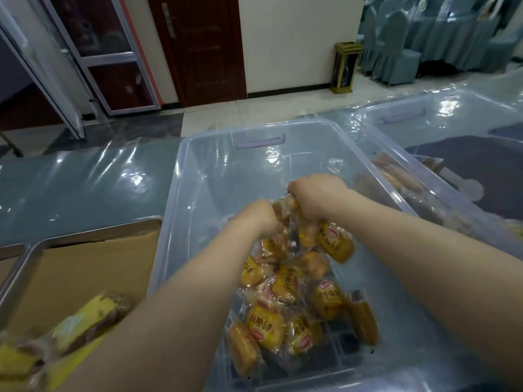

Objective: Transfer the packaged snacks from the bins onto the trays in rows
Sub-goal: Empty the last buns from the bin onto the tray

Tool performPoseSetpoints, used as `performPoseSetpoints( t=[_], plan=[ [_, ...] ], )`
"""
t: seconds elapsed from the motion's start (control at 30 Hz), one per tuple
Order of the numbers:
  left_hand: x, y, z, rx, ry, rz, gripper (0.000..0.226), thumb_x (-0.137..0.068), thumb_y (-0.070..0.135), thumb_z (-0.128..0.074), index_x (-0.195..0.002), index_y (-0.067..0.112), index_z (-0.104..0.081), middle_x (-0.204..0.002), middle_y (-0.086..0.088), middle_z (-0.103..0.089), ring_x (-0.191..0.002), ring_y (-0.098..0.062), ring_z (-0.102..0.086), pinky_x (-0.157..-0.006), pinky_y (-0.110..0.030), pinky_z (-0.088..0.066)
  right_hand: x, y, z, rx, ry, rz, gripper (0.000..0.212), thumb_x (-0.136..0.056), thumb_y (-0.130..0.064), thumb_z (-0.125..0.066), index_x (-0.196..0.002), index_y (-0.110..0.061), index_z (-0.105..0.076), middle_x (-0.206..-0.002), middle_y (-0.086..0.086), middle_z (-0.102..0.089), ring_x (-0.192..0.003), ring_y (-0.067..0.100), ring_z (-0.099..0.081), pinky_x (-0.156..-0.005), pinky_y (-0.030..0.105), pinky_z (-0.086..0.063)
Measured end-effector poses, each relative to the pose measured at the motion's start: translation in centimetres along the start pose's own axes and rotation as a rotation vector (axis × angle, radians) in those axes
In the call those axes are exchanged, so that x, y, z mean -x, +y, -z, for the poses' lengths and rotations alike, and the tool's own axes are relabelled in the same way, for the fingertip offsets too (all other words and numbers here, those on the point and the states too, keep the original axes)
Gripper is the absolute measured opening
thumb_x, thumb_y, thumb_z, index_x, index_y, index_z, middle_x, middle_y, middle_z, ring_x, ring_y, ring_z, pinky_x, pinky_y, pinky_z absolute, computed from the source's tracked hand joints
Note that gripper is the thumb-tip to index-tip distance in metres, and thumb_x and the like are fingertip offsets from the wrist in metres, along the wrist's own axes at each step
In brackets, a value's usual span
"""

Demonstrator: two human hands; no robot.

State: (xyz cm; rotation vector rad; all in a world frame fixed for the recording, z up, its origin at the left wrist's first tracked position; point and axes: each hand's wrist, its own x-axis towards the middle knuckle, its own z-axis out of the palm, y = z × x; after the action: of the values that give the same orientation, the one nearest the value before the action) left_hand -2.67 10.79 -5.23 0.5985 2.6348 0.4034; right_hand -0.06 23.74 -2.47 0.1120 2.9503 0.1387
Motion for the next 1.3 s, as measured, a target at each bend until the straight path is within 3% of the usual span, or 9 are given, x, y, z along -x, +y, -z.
performPoseSetpoints(
  t=[0.07,0.17,0.37,0.43,0.5,0.67,0.87,1.2,1.3],
  plan=[
    [-0.4,-2.0,-3.0,-0.040,-0.119,0.032,0.076,-0.079,0.037,-0.068,-0.141,0.012,-0.032,-0.141,-0.013,-0.044,-0.122,-0.031,-0.047,-0.095,-0.036,-0.043,0.0,0.2,-0.4,0.020,-0.002,-0.011,0.036,-0.078,-0.021,-0.066,-0.112,-0.024,-0.057,-0.093,0.002,-0.055,-0.084,0.028,-0.055,-0.066,0.033,-0.040],
    [-1.0,-4.7,-5.7,-0.128,-0.276,0.065,0.114,-0.069,0.050,-0.075,-0.148,0.030,0.005,-0.157,-0.010,-0.003,-0.141,-0.036,-0.014,-0.110,-0.051,-0.027,-0.4,-0.1,-1.2,0.054,0.027,-0.002,0.036,-0.081,-0.016,-0.061,-0.116,-0.023,-0.056,-0.096,0.004,-0.058,-0.088,0.030,-0.058,-0.066,0.034,-0.039],
    [0.1,-5.9,-9.2,-0.135,-0.240,0.071,0.127,-0.063,0.058,-0.076,-0.135,0.049,0.028,-0.152,-0.003,0.029,-0.142,-0.038,0.006,-0.109,-0.064,-0.016,-0.3,-0.5,-4.1,0.123,0.038,0.007,0.033,-0.088,-0.007,-0.052,-0.119,-0.017,-0.055,-0.115,0.006,-0.059,-0.103,0.030,-0.059,-0.067,0.033,-0.038],
    [0.3,-6.2,-9.5,-0.123,-0.243,0.079,0.127,-0.063,0.058,-0.076,-0.135,0.050,0.029,-0.155,-0.006,0.020,-0.141,-0.041,-0.003,-0.108,-0.063,-0.020,-0.4,-0.9,-4.6,0.121,0.036,0.008,0.034,-0.089,-0.005,-0.051,-0.121,-0.015,-0.054,-0.117,0.007,-0.058,-0.106,0.030,-0.057,-0.067,0.034,-0.038],
    [0.1,-6.2,-9.3,-0.132,-0.223,0.062,0.121,-0.068,0.054,-0.075,-0.138,0.048,0.024,-0.157,-0.011,-0.008,-0.135,-0.042,-0.026,-0.104,-0.057,-0.033,-0.6,-1.0,-4.6,0.131,0.029,0.011,0.035,-0.088,-0.003,-0.052,-0.121,-0.016,-0.055,-0.114,0.007,-0.059,-0.102,0.030,-0.058,-0.066,0.034,-0.040],
    [0.0,-5.8,-8.7,-0.125,-0.034,0.026,0.081,-0.085,0.024,-0.062,-0.144,0.042,-0.010,-0.130,-0.012,-0.049,-0.111,-0.036,-0.052,-0.087,-0.045,-0.048,-0.8,-0.8,-4.4,0.148,0.017,0.033,0.035,-0.086,-0.004,-0.056,-0.118,-0.017,-0.056,-0.109,0.005,-0.061,-0.095,0.029,-0.060,-0.064,0.035,-0.041],
    [-0.3,-4.8,-7.4,-0.172,0.182,0.004,0.036,-0.088,0.007,-0.046,-0.121,0.023,-0.043,-0.116,-0.010,-0.060,-0.105,-0.033,-0.055,-0.082,-0.043,-0.049,-1.1,-0.1,-3.0,0.092,0.059,0.020,0.031,-0.086,-0.006,-0.055,-0.115,-0.017,-0.055,-0.104,0.005,-0.060,-0.093,0.031,-0.061,-0.062,0.034,-0.040],
    [-0.2,-1.9,-0.3,-0.286,0.303,0.003,0.034,-0.087,0.009,-0.047,-0.119,0.018,-0.046,-0.117,-0.010,-0.058,-0.109,-0.033,-0.052,-0.075,-0.038,-0.042,-0.2,0.5,0.7,-0.079,0.189,0.022,0.042,-0.084,-0.019,-0.057,-0.123,-0.025,-0.044,-0.087,0.000,-0.047,-0.087,0.034,-0.060,-0.062,0.035,-0.038],
    [1.8,-1.7,3.3,-0.280,0.366,-0.061,0.031,-0.084,0.013,-0.049,-0.114,0.018,-0.048,-0.115,-0.008,-0.059,-0.107,-0.033,-0.053,-0.070,-0.036,-0.037,1.0,0.6,2.7,-0.150,0.248,0.011,0.043,-0.081,-0.019,-0.057,-0.122,-0.029,-0.046,-0.095,0.002,-0.056,-0.086,0.033,-0.060,-0.063,0.036,-0.047]
  ],
)
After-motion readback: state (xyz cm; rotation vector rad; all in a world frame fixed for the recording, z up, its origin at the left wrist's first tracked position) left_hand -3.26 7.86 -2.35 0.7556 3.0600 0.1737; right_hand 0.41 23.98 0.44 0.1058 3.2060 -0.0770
